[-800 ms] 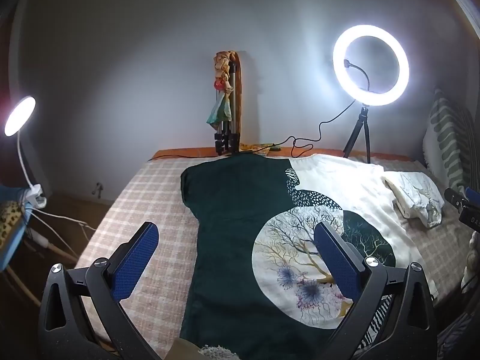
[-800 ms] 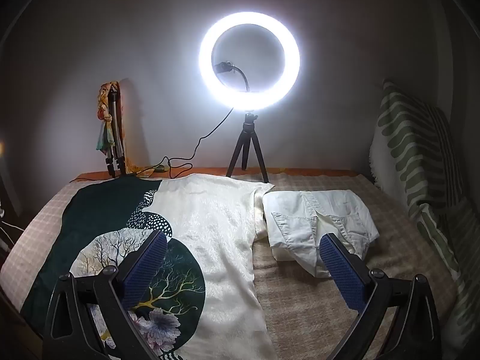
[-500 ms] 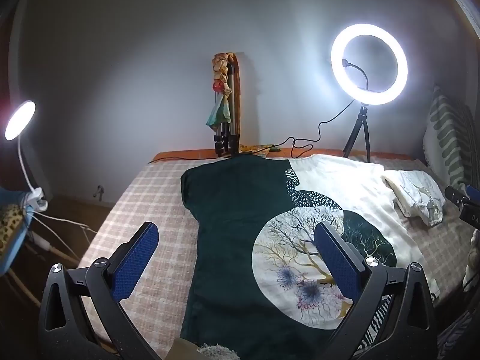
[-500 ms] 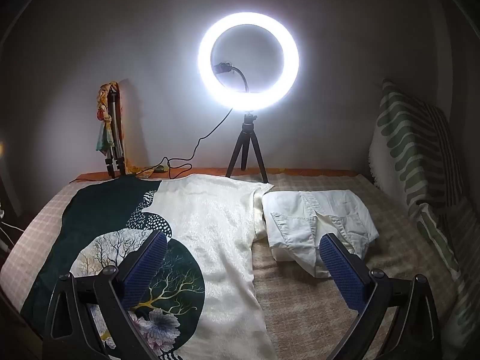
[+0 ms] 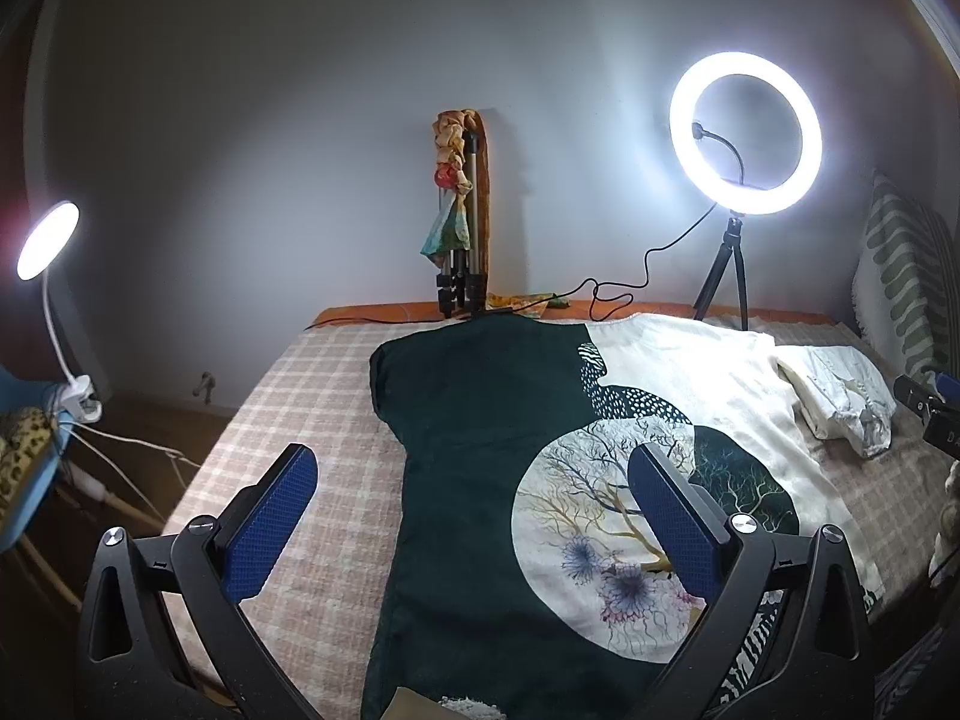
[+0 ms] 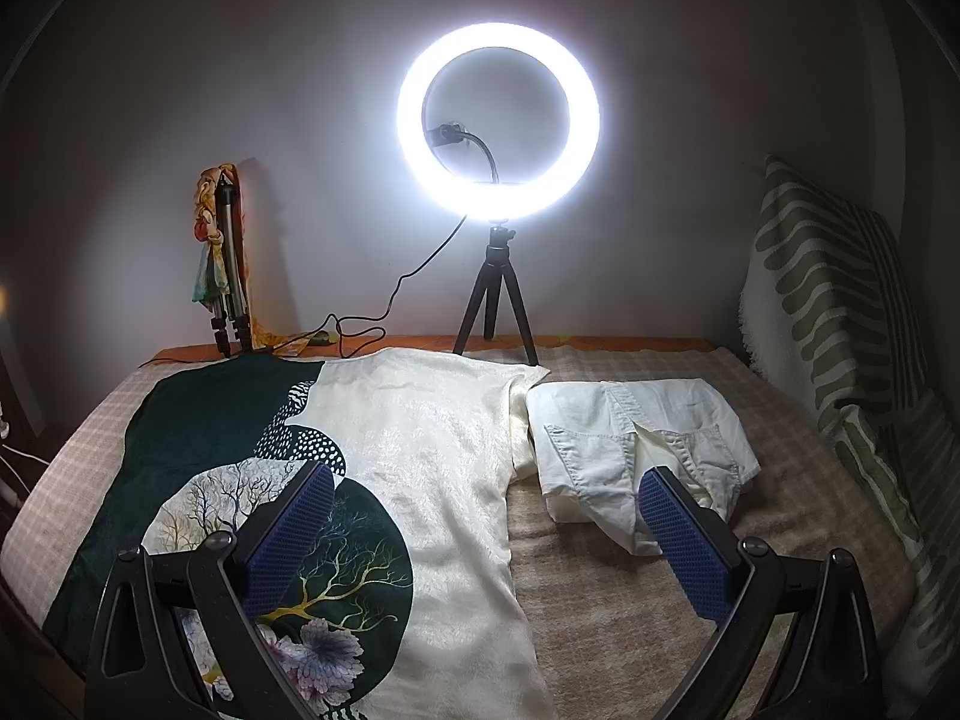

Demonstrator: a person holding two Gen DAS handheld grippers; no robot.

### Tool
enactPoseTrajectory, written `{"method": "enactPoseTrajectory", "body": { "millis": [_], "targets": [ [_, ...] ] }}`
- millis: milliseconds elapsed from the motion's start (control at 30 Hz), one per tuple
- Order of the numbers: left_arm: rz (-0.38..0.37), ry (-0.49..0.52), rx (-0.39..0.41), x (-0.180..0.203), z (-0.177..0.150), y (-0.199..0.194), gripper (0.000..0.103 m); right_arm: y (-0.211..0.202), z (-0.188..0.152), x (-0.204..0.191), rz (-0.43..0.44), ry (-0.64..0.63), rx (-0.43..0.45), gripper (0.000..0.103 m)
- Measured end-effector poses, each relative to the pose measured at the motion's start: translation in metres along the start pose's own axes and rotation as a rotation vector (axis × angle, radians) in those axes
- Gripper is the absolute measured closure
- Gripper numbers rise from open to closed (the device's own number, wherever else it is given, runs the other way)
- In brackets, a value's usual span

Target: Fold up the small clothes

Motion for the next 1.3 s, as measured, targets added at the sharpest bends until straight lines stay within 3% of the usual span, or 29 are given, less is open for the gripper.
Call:
{"method": "enactPoseTrajectory", "body": {
  "millis": [1300],
  "targets": [
    [0.003,-0.002,0.007,0.0012,-0.0014,-0.0015,0.0,0.0019,-0.0046,0.0029,-0.005,0.006,-0.006,0.0]
  ]
}}
Point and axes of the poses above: each gripper's, at about its wrist camera, not at the fingertips, and y roughly the way its jaws point, x to its right, z to its top, the point moved 7 cm from there along y, roughly the way its jaws point, and after that the axes turned 14 degrees about -y, right-handed, at the moved point
